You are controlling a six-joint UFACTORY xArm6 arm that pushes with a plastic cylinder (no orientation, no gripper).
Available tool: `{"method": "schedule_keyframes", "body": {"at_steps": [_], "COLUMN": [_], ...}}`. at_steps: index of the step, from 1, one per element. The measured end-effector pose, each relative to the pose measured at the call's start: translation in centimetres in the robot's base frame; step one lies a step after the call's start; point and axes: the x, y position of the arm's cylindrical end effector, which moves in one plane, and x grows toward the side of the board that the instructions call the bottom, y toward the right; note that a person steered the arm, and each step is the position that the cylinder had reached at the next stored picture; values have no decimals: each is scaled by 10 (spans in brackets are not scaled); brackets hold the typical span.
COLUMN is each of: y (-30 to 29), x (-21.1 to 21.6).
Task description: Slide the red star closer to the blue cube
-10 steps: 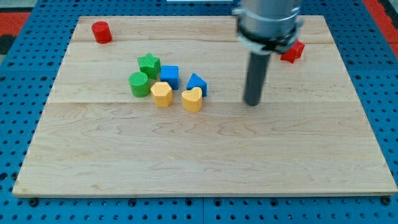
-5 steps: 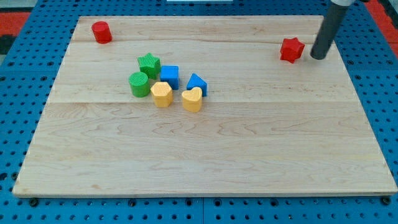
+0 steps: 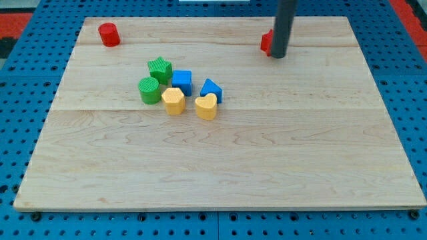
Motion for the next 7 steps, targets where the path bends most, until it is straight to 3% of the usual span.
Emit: {"method": "schedule_keyframes", "body": {"at_steps": [1, 2, 5, 7], "y": [31, 27, -10, -75], "x": [-28, -46, -53, 24]}}
